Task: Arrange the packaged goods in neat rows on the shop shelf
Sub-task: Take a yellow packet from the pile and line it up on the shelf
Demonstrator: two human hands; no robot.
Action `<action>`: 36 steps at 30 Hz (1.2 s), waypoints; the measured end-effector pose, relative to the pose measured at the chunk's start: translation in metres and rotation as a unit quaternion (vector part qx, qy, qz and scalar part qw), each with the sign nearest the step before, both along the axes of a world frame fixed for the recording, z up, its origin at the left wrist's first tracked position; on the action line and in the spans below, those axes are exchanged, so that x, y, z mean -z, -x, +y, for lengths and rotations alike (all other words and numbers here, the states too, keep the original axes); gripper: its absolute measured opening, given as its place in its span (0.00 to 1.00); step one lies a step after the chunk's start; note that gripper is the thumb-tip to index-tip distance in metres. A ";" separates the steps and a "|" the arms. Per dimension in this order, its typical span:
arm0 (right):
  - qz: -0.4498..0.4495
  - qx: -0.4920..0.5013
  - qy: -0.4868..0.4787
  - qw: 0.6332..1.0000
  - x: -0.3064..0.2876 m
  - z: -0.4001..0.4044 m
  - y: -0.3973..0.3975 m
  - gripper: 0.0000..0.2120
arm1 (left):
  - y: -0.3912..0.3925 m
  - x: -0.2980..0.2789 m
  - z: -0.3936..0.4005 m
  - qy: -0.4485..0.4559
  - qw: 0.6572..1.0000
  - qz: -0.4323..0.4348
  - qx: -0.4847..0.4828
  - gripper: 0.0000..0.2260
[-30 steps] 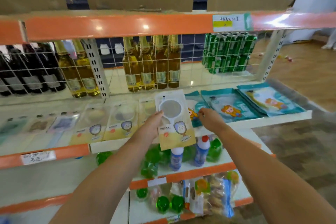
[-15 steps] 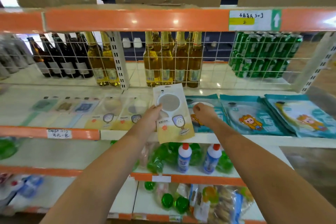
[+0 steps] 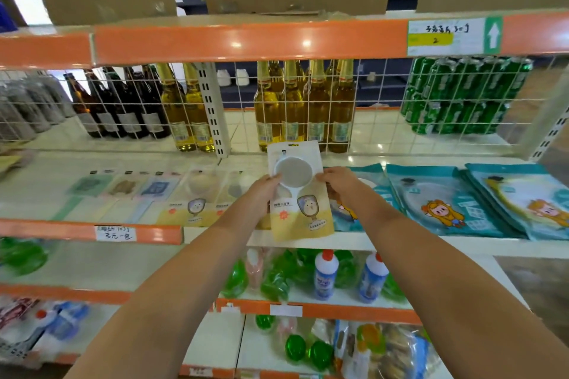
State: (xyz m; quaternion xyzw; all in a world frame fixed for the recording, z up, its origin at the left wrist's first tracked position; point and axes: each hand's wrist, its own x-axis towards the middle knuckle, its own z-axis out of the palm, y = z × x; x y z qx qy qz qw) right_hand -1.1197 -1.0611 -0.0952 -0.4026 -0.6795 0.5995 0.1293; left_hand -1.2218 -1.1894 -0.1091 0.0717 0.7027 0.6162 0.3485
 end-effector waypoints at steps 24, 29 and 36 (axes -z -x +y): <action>-0.025 0.109 0.103 0.988 0.044 -0.010 0.039 0.02 | 0.063 0.022 -0.068 0.184 0.927 0.310 0.108 0.06; -0.042 0.093 0.087 0.991 0.038 -0.008 0.051 0.13 | 0.067 0.021 -0.072 0.214 0.904 0.345 0.131 0.06; -0.089 0.060 -0.018 0.994 0.050 -0.001 0.047 0.08 | 0.074 0.024 -0.068 0.190 0.921 0.318 0.123 0.06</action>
